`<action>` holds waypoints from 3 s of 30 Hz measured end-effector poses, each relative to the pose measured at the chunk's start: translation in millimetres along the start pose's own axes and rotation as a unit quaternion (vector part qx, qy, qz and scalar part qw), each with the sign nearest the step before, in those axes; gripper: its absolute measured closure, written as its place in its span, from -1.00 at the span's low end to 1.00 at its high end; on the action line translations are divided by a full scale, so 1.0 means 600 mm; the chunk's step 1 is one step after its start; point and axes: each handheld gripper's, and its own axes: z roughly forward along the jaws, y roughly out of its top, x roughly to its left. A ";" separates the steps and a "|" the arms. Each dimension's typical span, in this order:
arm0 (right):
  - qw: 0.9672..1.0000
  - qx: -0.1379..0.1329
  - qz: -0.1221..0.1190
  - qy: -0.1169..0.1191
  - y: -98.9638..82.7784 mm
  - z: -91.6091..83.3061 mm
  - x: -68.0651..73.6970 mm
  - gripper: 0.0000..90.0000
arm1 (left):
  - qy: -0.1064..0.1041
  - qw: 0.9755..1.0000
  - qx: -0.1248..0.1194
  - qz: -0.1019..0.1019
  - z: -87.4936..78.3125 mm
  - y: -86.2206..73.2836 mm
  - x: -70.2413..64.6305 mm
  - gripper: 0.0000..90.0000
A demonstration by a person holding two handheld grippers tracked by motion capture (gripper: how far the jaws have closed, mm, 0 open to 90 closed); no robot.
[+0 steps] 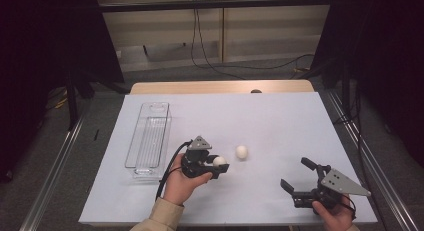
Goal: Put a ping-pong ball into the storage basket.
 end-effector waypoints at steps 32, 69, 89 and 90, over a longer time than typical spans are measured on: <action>1.000 -0.001 0.000 0.000 0.000 0.000 0.000 -0.99 | 0.021 0.999 -0.025 -0.022 -0.024 0.020 0.021 0.13; 1.000 -0.004 0.002 -0.001 0.000 -0.002 -0.001 -0.99 | 0.066 0.997 -0.034 -0.016 -0.045 0.029 0.042 0.13; 1.000 -0.004 0.004 -0.002 0.000 -0.003 -0.002 -0.99 | 0.081 0.996 -0.039 -0.026 -0.060 0.024 0.060 0.13; 1.000 -0.005 0.004 -0.002 0.000 -0.003 -0.002 -0.99 | 0.079 0.996 -0.040 -0.028 -0.060 0.023 0.061 0.13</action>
